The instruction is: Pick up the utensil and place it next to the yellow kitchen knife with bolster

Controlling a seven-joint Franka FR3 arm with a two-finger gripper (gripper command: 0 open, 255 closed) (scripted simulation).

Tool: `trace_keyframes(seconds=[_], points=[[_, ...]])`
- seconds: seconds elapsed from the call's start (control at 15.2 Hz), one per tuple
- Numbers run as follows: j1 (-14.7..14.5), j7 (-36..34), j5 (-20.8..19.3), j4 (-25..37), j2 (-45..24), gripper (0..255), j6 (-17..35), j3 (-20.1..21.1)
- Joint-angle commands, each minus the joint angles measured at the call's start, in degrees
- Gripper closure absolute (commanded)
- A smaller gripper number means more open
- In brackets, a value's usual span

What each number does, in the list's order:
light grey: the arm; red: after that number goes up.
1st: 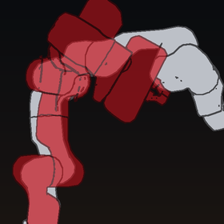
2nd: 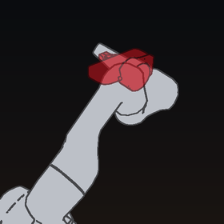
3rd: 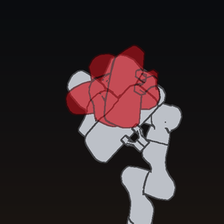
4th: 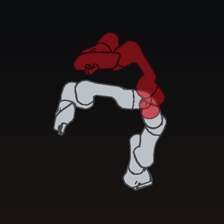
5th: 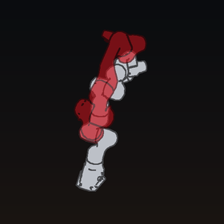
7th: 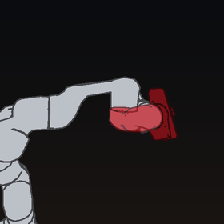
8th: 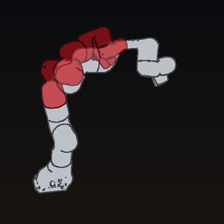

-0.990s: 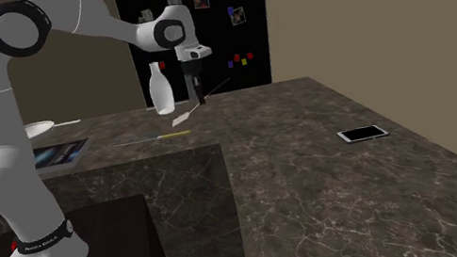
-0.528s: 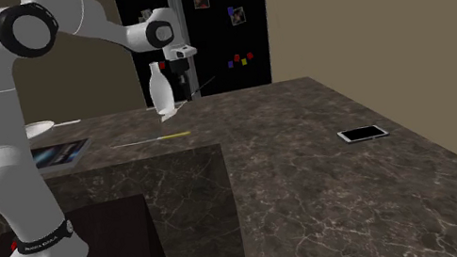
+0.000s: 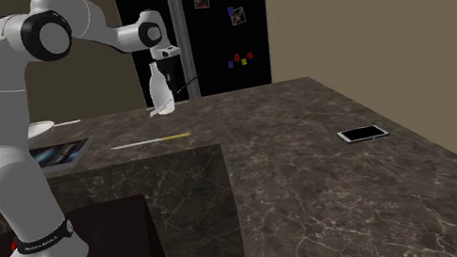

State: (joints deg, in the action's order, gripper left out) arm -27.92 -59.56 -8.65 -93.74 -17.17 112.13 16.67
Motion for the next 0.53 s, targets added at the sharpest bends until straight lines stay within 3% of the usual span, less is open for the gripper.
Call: trace_keyframes(seconds=[0.0,0.26,0.46], points=[[-1.96,-2.64,-0.81,2.92,-1.9,255,-1.31,0.67],[-5.64,-6.86,-2.35,8.65,-5.92,255,-3.56,1.56],[-5.59,-7.12,-2.56,6.87,-6.28,255,-1.44,1.43]])
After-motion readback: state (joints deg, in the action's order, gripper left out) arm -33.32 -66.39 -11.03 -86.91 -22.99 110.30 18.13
